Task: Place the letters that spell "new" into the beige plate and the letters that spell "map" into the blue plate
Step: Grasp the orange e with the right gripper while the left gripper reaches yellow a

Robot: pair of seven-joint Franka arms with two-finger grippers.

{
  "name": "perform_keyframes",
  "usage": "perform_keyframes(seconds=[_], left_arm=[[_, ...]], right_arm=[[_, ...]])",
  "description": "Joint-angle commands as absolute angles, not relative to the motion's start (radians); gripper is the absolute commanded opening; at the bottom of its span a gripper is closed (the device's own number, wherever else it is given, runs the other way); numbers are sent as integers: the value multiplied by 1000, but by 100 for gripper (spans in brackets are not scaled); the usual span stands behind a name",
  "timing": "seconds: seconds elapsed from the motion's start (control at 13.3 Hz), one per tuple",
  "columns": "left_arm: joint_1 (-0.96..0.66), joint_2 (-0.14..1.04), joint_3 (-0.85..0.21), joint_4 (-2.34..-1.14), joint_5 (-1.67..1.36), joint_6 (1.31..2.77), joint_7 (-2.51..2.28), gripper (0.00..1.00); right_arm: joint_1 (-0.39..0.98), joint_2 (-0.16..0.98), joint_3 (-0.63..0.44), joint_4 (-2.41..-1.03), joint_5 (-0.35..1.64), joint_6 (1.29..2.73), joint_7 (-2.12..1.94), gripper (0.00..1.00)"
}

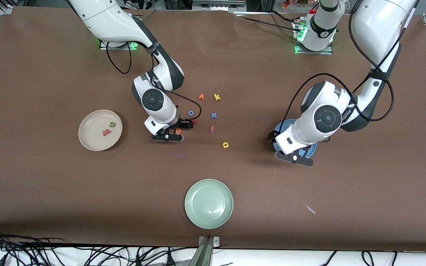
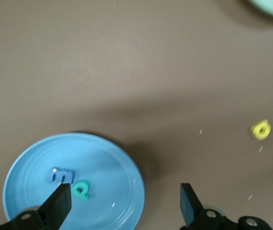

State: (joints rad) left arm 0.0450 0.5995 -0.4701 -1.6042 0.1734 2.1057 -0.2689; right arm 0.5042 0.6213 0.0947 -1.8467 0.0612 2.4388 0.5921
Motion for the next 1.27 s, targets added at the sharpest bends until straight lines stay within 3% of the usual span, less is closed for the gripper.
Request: perform_keyframes(seconds=[0.0,0.3,0.6,0.82,1.2], left_arm=[[-47,705,-460,-1451,160,2075,-411,100],[-153,781,-439,-1378,163,2086,-616,100],[-314,822,-342,-1347,164,2115,-840,100],[-339,833,-334,-1345,163,2157,-942,100],[-356,834,-334,-1348,166,2157,-951,100]], right_arm=[[506,652,95,-1818,57,2442,604,93],[505,663,92,-1818,55,2453,603,80],[503,667,92,-1816,58,2453,603,57],[502,667,92,-1816,60,2453,603,44],[502,669,91,-1816,63,2457,604,32]])
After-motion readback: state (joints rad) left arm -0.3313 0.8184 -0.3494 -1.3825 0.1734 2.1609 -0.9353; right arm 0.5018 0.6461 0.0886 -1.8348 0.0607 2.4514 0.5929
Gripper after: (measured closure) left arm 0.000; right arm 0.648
